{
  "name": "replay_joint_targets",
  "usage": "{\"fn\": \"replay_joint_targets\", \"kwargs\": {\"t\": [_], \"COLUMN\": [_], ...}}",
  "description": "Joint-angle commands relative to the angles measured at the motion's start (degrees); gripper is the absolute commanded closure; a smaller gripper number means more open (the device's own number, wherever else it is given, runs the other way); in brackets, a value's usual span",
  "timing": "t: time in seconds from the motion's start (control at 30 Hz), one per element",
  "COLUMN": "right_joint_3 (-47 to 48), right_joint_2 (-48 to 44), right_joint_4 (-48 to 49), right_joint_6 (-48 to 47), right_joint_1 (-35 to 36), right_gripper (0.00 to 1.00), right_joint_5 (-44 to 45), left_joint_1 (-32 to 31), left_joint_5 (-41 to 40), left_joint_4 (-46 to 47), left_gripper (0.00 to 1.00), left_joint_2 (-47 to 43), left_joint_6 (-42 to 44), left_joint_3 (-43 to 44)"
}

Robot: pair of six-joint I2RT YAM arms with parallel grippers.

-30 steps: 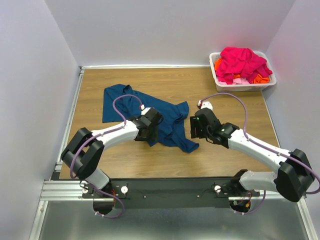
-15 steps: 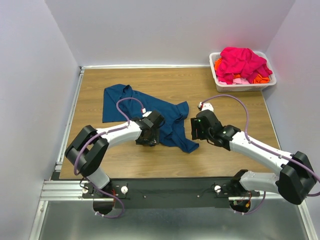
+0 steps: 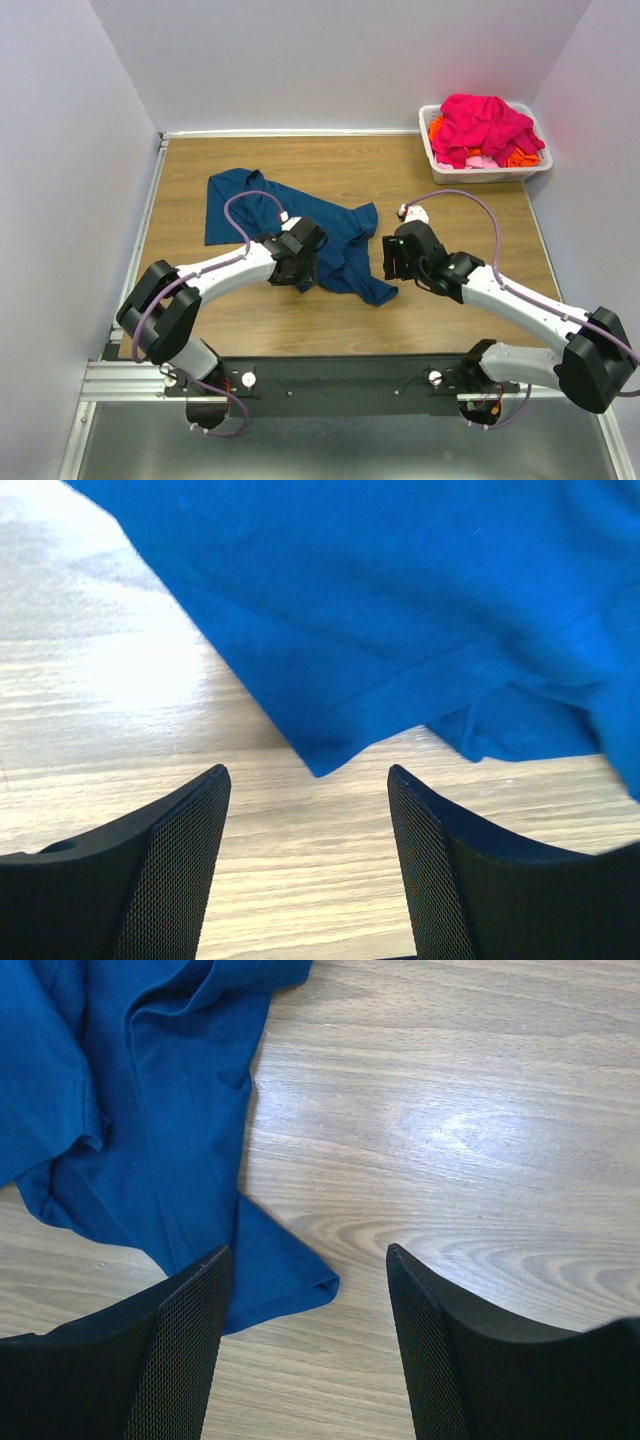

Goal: Fold and stack the t-shirts
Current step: Flatten the tshirt out

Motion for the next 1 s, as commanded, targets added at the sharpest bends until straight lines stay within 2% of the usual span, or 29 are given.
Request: {"fn": "replay_joint_targets", "kwargs": {"t": [0.0,0.23,0.37,0.57,0.7,0.77,0.87,0.97], "right_joint_3": [-0.8,-1.2,-1.4,-1.5,-1.4,-1.4,-1.4,-1.4], "right_joint_2": [0.1,-0.1,0.3,0.5,0.7,0.7,0.7,0.6], "right_joint_4": [1.5,2.0,2.3,2.6,2.6,2.6,2.6,2.6], "right_joint_6": [-0.7,-0.9,-1.0,-1.1,-1.1,-1.1,-1.2,-1.2], "right_joint_1": [0.3,0.3,0.3,0.3,0.3,0.3,0.3,0.3], "right_gripper": [0.30,0.30,0.30,0.30,0.30,0.30,0.30,0.30], "right_joint_5": [-0.9,-2.0,-2.3,-2.5,-2.7,-2.9,-3.1,-3.4], "left_joint_1": [-0.4,-0.4,-0.4,-0.4,-0.4,-0.4,-0.4,-0.4], "left_joint_5": [-1.4,-3.5,-4.4,-2.3,-1.5,-1.3,-0.4,0.1], "left_joint_4": [0.4,1.9,1.5,2.2,2.9,3.4,4.2,4.8], "left_gripper": [0.28,0.30,0.41,0.42,0.55,0.56,0.65,0.80], "left_joint_2": [1.1,5.8,7.0,7.4,7.6,8.0,8.5,9.4], "left_joint_6": [-0.6,0.3,0.6,0.9,1.2,1.5,1.9,2.9], "left_joint_3": [1.2,2.3,2.1,-0.7,-1.4,-1.5,-1.9,-1.6]}}
